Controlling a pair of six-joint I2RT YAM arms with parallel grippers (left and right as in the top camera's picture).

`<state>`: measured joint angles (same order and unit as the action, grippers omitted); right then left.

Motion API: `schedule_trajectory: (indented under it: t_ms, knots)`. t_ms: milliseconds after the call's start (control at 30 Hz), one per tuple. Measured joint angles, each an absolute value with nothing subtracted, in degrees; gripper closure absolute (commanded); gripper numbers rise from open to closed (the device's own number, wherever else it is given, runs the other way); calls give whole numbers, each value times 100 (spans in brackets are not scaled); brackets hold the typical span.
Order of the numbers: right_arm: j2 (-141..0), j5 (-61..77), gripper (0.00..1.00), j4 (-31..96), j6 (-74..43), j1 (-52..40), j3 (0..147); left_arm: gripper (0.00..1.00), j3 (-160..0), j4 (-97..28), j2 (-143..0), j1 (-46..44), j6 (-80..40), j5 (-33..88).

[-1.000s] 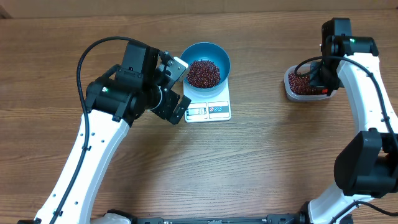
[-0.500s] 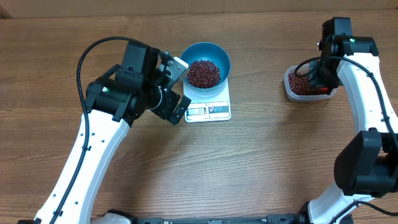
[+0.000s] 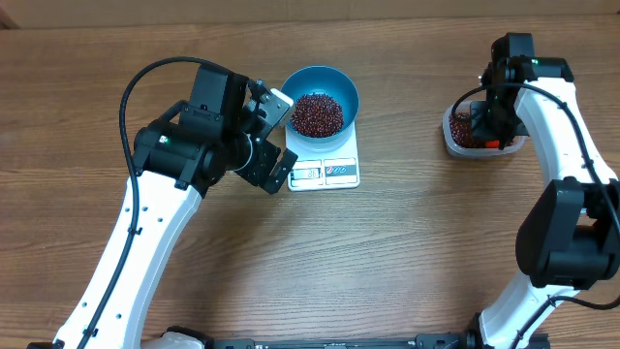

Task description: Scoop item into bowl and weigh 150g on scale

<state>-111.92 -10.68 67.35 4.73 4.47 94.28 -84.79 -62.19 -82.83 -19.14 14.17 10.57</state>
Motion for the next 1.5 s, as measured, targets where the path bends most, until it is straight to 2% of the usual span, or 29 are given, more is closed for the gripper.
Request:
schedule_trajectory:
  t_ms: [500, 900, 1500]
  knots:
    - [-11194, 292, 96, 6661, 794, 464, 9426, 0, -8479, -6219, -8283, -1914, 1417, 1057]
    - [-11196, 799, 96, 6552, 840, 537, 9426, 0, -8479, -6219, -8283, -1914, 1417, 1057]
    - [-11194, 2051, 96, 6493, 886, 1264, 9295, 0, -8479, -6217, -8283, -1914, 1417, 1057]
